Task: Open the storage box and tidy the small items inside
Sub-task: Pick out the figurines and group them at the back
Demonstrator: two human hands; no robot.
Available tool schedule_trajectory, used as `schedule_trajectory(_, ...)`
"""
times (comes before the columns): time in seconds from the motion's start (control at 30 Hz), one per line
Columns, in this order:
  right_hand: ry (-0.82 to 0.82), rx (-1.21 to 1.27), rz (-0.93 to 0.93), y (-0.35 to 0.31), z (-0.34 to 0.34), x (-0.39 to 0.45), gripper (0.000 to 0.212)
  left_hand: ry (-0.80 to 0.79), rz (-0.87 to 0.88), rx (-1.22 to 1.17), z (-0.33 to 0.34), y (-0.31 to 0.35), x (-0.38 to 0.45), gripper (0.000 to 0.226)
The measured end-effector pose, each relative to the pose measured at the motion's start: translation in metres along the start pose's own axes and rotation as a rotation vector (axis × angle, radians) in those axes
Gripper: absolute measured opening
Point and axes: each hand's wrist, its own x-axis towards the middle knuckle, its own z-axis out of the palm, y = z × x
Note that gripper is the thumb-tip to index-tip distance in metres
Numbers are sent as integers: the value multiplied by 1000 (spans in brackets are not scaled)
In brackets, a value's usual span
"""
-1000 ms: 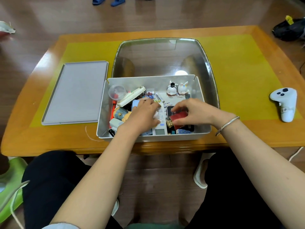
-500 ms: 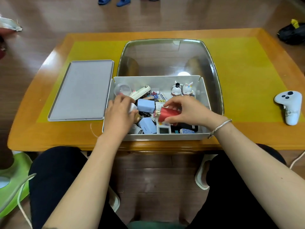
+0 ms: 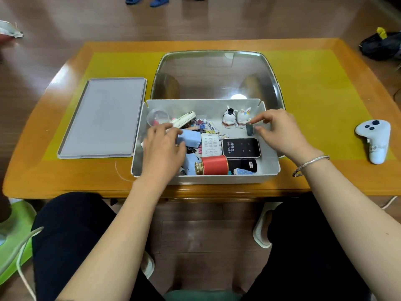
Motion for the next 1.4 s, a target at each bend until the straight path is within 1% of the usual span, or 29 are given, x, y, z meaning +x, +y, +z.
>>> schedule_trajectory(0.07,17,-41,4,5,6,-1,19,-81,154,-107,3,15,4,35)
schedule_trajectory(0.17,56,-88,-11,9,16,-2,24,-286,321,-146,16,38,18,41)
schedule_trajectory(0.23,117,-113,-13,9,20,-2,29,-400,348,-139,28,52,31,44)
schedule_trajectory(0.33,183,-102,23,12,24,-1,36,-461,350,-147,46,69,52,37)
schedule_trajectory(0.43,166,-21,41,13,26,2,38,-527,387,-4,64,80,69,39)
schedule_trajectory(0.57,171,-49,79,11,30,3,38,-619,410,186,82,82,78,47)
schedule_trajectory(0.67,202,4,66,12,31,2,38,-630,440,290,87,77,78,44)
schedule_trajectory(0.87,237,41,41,15,34,3,39,-654,448,289,86,71,80,45)
schedule_trajectory(1.03,267,89,39,16,34,2,39,-672,467,219,90,87,80,55)
schedule_trajectory(1.2,261,92,41,15,34,2,38,-721,473,255,96,103,86,56)
schedule_trajectory(1.4,253,84,44,16,34,2,38,-716,481,259,99,104,84,56)
